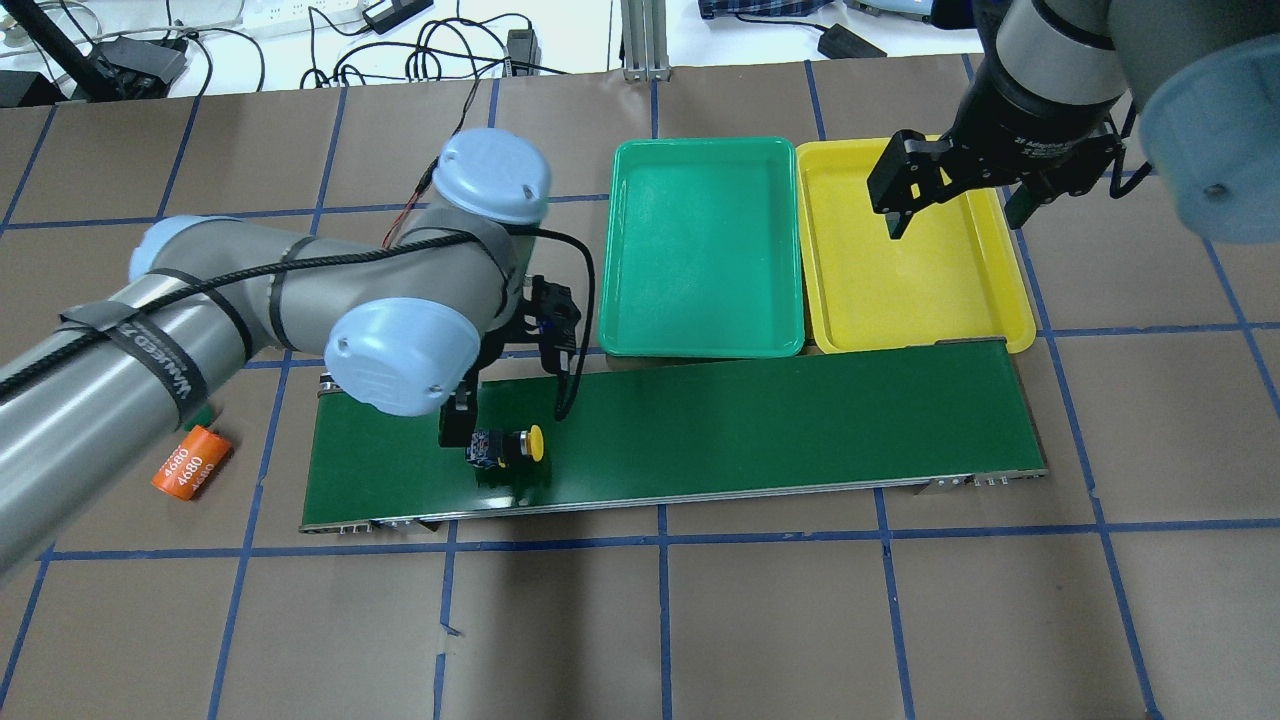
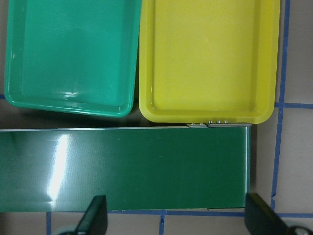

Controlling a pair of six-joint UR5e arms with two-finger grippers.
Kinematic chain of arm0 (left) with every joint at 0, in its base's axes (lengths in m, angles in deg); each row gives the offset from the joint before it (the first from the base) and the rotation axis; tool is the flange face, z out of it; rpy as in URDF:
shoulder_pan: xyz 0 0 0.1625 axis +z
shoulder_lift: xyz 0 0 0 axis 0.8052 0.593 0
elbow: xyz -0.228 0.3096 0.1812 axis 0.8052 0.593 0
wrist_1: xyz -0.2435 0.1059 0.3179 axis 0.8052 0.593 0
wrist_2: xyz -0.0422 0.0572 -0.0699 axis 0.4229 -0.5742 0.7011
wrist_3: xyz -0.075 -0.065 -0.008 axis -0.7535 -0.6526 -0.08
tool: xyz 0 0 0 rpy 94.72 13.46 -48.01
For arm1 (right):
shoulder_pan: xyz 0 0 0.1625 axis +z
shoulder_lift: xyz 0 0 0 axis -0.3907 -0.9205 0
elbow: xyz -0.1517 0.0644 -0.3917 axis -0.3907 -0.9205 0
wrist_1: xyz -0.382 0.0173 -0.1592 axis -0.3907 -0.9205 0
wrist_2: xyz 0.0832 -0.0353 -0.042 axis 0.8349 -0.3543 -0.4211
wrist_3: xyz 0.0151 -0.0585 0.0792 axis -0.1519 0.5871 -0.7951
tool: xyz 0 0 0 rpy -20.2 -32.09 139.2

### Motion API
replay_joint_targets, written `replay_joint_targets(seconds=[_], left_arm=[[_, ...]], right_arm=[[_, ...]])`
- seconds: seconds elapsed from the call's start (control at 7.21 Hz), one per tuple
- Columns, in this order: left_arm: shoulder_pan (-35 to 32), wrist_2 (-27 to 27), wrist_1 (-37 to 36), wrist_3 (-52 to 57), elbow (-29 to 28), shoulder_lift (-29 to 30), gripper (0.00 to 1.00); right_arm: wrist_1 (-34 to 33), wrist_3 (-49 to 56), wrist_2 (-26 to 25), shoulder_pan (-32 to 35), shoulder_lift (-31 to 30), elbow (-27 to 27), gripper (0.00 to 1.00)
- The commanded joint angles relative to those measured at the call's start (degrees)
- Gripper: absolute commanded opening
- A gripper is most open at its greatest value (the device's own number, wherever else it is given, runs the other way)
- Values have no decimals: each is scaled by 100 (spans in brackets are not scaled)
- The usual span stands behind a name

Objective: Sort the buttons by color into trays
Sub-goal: 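Carry the yellow button onto the conveyor belt, release, withdraw left gripper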

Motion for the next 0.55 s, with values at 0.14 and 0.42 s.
replay_joint_targets(seconds=[0.14,0.42], left_arm=[[1415,30,-41,-1,-27,-394,100],[3047,1095,29,1009,-45,-273,100]], right_arm=[[5,32,17,5,-18,0,100],[-4,635,-191,-57,-9,-79,100]])
